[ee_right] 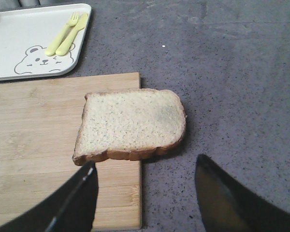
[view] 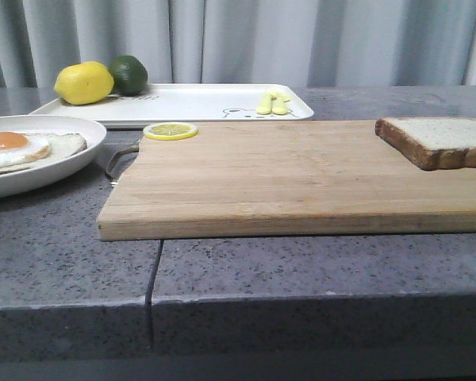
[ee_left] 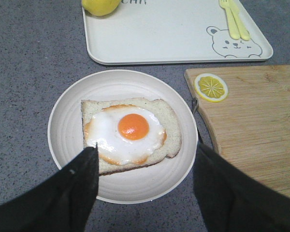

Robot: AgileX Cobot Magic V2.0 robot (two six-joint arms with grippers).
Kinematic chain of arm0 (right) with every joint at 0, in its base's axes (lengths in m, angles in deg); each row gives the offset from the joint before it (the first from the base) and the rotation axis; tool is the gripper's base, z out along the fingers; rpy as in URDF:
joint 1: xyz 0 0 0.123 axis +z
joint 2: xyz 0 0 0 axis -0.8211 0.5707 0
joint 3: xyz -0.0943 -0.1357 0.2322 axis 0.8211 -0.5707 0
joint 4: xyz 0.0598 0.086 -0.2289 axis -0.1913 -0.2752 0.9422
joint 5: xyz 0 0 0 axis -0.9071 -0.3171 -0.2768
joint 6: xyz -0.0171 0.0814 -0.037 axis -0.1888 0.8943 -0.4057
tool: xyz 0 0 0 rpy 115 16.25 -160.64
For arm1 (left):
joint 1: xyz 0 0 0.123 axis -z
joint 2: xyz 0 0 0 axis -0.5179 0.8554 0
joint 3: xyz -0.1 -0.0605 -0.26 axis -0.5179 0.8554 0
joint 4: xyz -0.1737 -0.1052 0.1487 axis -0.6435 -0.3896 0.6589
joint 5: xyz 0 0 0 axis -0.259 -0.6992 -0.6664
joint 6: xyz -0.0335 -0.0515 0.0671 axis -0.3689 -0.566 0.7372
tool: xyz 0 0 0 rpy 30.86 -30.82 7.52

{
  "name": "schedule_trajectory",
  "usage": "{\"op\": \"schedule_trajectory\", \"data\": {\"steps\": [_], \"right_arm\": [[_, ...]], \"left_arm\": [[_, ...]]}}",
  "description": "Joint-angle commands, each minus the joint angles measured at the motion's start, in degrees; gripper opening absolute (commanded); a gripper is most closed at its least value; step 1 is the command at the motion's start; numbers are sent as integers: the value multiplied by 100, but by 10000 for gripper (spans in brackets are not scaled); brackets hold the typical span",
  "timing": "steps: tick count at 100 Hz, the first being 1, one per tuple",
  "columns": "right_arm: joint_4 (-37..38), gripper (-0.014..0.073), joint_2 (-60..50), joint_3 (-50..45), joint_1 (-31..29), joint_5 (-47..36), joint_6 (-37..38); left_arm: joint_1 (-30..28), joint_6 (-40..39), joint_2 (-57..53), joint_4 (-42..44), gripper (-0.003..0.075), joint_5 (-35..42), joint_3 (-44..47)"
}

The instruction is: Place bread and move sandwich to tray

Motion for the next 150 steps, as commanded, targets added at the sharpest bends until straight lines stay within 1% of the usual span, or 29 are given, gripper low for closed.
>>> {"op": "schedule_trajectory", "data": {"steps": [1, 29, 36, 46, 53, 54, 62, 72, 84, 87, 93, 111, 128, 138, 150], "right_arm": [[-3, 451, 64, 203, -28, -470, 0], [120, 451, 198, 203, -28, -694, -6], [-28, 451, 299, 221, -77, -701, -60], [-775, 451, 568, 221, -299, -788, -597], [-1375, 451, 817, 221, -565, -916, -1178], [-1502, 451, 872, 221, -627, -943, -1352], [-2173, 451, 1128, 221, -990, -1054, -1943], [-3373, 451, 1529, 221, -1415, -1156, -2883], [-4947, 451, 1980, 221, -1579, -1280, -4007], [-5235, 451, 2072, 221, -1613, -1281, -4309], [-5754, 451, 2240, 221, -1707, -1269, -4679], [-6637, 449, 2587, 221, -2148, -1169, -5239], [-7449, 448, 2836, 221, -2523, -838, -5842], [-7696, 448, 3017, 221, -2668, -602, -5988], [-7786, 448, 3289, 221, -2710, -413, -6062]], "left_arm": [[-19, 19, -8, -87, 406, 346, -198], [-19, 19, -8, -87, 406, 346, -198], [-19, 19, -8, -87, 406, 346, -198], [-19, 19, -8, -87, 406, 346, -198], [-19, 19, -8, -87, 406, 346, -198], [-19, 19, -8, -87, 406, 346, -198], [-19, 19, -8, -87, 406, 346, -198], [-19, 19, -8, -87, 406, 346, -198], [-19, 19, -8, -87, 406, 346, -198], [-19, 19, -8, -87, 406, 346, -198], [-19, 19, -8, -87, 401, 346, -198], [-19, 19, -8, -87, 384, 346, -198], [-19, 19, -8, -87, 366, 346, -198], [-19, 19, -8, -87, 366, 346, -198], [-19, 19, -8, -87, 366, 346, -198]]}}
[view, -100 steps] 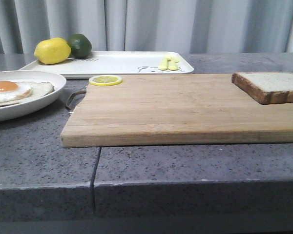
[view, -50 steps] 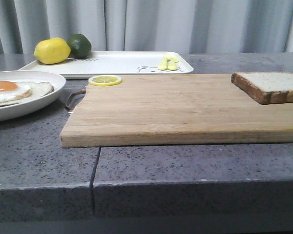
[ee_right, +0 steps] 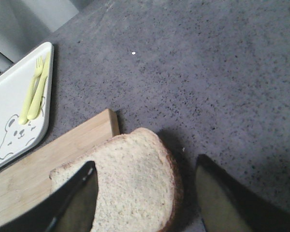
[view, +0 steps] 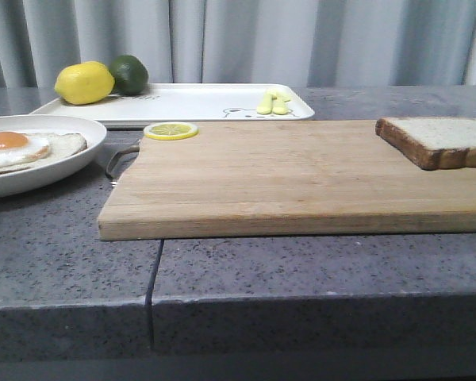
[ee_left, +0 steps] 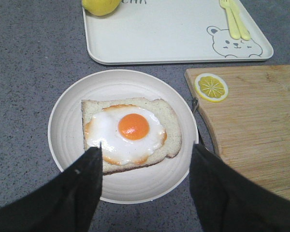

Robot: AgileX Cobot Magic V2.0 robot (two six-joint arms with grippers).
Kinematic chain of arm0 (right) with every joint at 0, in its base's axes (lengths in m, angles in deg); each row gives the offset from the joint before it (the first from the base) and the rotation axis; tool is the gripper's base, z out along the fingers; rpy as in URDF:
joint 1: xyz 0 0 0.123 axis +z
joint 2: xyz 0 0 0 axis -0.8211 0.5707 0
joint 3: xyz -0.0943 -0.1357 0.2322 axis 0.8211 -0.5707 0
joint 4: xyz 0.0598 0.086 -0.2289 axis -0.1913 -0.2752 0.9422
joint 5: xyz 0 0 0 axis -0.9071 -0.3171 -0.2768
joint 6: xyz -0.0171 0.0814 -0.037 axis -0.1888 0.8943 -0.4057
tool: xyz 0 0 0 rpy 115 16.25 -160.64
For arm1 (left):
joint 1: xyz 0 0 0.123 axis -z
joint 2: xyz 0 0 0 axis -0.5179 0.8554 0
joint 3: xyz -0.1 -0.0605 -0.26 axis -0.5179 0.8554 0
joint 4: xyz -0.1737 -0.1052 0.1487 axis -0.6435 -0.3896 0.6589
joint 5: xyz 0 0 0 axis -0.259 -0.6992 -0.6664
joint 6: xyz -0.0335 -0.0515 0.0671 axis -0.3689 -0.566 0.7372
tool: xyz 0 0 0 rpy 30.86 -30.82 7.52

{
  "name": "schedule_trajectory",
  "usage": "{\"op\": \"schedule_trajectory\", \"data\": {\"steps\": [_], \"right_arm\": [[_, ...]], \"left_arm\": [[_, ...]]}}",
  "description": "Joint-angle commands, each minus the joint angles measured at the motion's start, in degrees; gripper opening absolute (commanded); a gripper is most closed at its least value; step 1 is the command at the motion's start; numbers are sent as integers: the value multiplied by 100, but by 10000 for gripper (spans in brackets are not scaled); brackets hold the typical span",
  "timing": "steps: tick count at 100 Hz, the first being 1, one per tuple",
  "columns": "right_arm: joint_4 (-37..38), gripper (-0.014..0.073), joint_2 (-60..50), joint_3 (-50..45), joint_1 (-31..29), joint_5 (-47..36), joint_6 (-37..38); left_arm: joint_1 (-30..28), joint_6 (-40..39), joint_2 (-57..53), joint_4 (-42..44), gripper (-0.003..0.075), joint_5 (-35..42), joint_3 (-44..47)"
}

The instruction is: Place bread and move sandwich to tray

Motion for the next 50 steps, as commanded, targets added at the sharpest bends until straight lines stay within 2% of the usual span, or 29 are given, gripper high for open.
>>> {"op": "schedule_trajectory", "data": {"steps": [1, 50], "right_arm": [[-316, 448, 124, 212, -61, 212, -177], [-624, 448, 878, 212, -61, 655, -377]], "left_arm": [[-19, 19, -8, -97, 366, 346, -198], [-19, 19, -8, -97, 366, 346, -198]]}}
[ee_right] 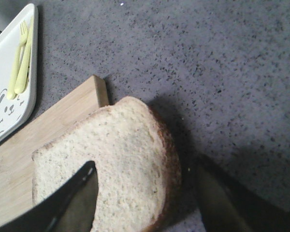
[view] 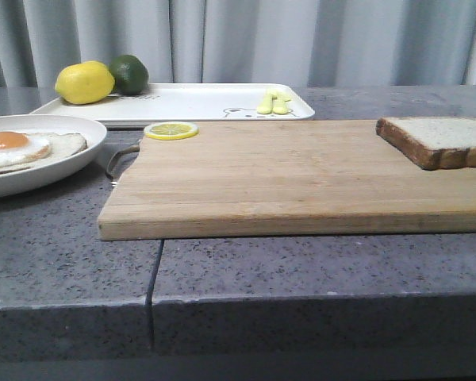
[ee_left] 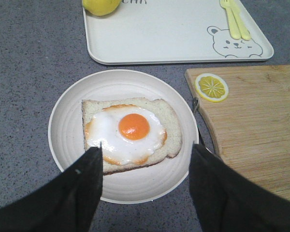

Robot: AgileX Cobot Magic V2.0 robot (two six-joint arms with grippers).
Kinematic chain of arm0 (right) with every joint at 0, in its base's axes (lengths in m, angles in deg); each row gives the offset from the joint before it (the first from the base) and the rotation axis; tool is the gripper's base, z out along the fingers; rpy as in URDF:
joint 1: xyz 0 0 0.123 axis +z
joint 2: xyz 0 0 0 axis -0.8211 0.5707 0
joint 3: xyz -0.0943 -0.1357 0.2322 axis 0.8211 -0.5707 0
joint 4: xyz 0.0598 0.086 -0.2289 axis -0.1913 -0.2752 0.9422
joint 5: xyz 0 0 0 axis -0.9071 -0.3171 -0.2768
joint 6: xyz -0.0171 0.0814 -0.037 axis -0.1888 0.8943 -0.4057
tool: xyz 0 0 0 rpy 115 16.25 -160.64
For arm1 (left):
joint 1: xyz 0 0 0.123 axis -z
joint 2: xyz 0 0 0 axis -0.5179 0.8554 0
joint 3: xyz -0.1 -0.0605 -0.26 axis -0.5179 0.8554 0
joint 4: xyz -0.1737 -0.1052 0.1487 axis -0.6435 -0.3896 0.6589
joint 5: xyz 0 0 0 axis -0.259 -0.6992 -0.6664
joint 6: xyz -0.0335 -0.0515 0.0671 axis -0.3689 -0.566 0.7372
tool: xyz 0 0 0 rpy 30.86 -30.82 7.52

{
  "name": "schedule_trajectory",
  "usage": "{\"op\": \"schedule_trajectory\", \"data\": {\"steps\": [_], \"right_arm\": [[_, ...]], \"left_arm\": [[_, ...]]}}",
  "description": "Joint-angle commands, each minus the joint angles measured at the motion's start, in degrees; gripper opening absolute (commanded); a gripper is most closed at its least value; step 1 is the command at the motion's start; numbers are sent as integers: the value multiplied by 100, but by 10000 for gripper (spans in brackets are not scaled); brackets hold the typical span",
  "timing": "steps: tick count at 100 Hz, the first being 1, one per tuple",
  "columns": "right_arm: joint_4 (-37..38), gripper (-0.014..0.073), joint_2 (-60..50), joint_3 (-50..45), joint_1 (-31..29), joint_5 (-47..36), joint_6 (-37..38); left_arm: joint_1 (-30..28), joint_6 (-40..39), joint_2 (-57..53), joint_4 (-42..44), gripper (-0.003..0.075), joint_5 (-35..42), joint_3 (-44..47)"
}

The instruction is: Place bread and move sandwich to tray

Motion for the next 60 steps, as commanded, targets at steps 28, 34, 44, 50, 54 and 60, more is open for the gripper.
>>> {"op": "schedule_trajectory", "data": {"steps": [28, 34, 44, 50, 54, 60], "right_arm": [[-311, 448, 189, 199, -48, 424, -140], [-319, 448, 209, 199, -48, 431, -140], [-361, 448, 285, 199, -48, 493, -140], [-366, 448, 361, 199, -48, 569, -140], [-366, 448, 413, 199, -48, 616, -140], [-366, 448, 475, 199, -48, 657, -140]], "left_arm": [[-19, 19, -8, -97, 366, 346, -198], [-19, 19, -8, -97, 366, 346, -198], [-19, 19, -8, -97, 366, 346, -198], [-19, 19, -8, -97, 366, 346, -198], [-19, 19, -8, -97, 366, 346, -198], [-19, 19, -8, -97, 366, 346, -198]]}}
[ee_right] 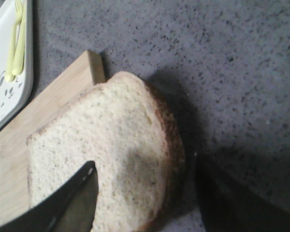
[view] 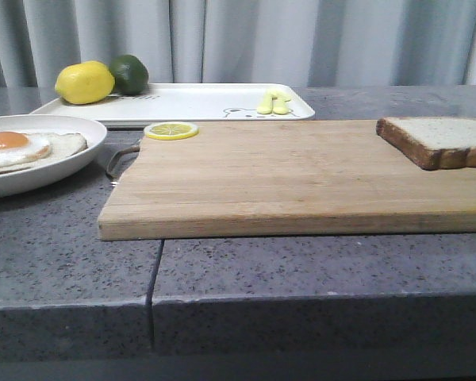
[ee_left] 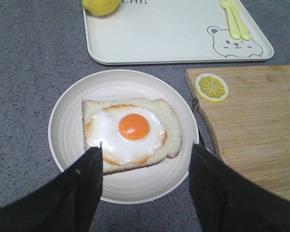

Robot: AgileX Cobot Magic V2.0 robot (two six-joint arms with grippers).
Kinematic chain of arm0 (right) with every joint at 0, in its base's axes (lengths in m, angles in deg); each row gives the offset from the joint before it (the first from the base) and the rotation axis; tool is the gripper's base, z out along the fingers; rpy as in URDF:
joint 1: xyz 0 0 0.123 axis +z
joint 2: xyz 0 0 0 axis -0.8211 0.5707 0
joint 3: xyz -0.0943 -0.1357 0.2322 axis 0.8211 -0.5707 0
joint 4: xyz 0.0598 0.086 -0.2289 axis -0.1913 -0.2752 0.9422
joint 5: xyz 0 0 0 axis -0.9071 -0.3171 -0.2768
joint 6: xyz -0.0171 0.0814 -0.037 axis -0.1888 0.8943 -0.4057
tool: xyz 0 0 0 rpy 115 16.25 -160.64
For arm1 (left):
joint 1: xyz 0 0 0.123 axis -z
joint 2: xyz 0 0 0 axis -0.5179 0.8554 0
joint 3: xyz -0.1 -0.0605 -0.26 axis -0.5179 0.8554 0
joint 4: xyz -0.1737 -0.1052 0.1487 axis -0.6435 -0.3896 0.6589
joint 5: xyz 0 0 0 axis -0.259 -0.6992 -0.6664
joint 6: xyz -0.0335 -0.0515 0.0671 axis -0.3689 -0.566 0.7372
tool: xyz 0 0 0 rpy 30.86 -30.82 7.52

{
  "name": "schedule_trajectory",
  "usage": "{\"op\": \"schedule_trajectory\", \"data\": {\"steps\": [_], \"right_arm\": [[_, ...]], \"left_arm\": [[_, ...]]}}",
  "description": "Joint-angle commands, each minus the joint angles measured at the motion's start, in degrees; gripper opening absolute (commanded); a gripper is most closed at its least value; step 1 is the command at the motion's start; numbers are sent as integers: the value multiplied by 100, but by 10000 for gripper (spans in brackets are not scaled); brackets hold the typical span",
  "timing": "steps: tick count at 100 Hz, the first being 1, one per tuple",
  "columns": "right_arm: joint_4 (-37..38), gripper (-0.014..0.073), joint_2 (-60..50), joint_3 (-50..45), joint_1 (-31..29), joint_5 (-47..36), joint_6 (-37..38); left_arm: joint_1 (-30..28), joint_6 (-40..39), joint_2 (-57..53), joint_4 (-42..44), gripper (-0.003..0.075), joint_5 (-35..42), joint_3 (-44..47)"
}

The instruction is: Place bread and move sandwich to tray

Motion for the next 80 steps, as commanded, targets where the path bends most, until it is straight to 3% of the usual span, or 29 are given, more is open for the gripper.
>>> {"op": "schedule_trajectory", "data": {"steps": [1, 80], "right_arm": [[-225, 448, -33, 183, -48, 265, -84], [-586, 448, 256, 195, -48, 632, -234]], "left_arm": [[-19, 19, -8, -97, 366, 346, -198], [-19, 19, -8, -97, 366, 346, -198]]}}
